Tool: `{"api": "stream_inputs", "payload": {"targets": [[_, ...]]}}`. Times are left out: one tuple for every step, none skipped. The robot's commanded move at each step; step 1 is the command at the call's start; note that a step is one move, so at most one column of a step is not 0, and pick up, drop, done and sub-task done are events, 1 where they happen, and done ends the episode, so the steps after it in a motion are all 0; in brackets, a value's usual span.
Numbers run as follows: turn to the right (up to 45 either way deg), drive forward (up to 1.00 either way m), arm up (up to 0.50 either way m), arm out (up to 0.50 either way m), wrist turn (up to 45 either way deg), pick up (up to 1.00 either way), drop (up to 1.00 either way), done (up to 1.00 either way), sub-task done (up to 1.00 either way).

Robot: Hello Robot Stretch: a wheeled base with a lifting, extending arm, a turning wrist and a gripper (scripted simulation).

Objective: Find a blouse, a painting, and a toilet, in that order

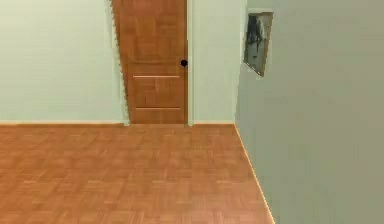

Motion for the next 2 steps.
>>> {"api": "stream_inputs", "payload": {"targets": [[-45.0, 0.00, 0.00, 0.00, 0.0, 0.00, 0.00, 0.00, 0.00], [-45.0, 0.00, 0.00, 0.00, 0.0, 0.00, 0.00, 0.00, 0.00]]}}
